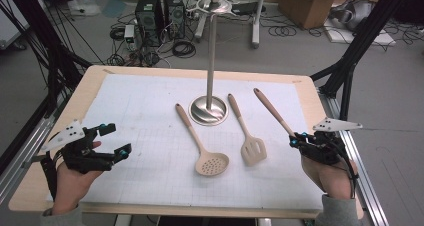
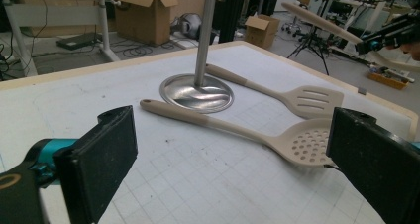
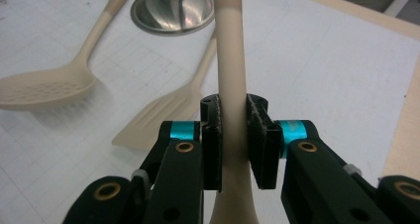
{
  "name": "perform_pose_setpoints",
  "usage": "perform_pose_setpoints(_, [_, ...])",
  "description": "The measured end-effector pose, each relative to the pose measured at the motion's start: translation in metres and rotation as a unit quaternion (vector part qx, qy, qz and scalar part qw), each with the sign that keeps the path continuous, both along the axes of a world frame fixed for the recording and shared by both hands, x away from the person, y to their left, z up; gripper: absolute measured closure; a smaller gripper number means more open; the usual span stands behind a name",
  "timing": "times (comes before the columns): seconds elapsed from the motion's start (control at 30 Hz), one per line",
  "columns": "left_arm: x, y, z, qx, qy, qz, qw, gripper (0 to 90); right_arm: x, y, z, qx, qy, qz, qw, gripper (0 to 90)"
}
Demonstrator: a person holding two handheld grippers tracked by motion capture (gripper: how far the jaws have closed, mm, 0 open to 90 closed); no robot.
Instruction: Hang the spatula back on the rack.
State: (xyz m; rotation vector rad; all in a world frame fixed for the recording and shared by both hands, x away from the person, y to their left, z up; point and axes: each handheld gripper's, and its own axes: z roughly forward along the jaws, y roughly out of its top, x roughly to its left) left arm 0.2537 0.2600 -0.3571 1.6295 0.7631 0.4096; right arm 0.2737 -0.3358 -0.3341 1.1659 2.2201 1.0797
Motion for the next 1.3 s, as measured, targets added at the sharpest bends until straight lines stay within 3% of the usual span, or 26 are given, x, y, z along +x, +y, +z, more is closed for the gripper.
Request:
perform_pose_setpoints(0.4, [0.0, 0.001, 0.0, -0.004, 0.0, -0.001, 1.0, 6.1, 0.005, 0.004, 0.026, 0.007, -0.017, 0.003, 0.9998, 78.4])
perform_pose_setpoints(0.87, [-0.001, 0.003, -0.001, -0.009, 0.001, -0.002, 1.0, 6.1, 0.029, 0.015, 0.058, 0.009, -0.019, 0.014, 0.9997, 78.4])
perform_pose_setpoints(1.3, [0.002, -0.003, -0.004, -0.006, 0.008, -0.01, 0.9999, 6.0, 0.042, 0.013, 0.077, 0.037, -0.032, 0.019, 0.9986, 78.4])
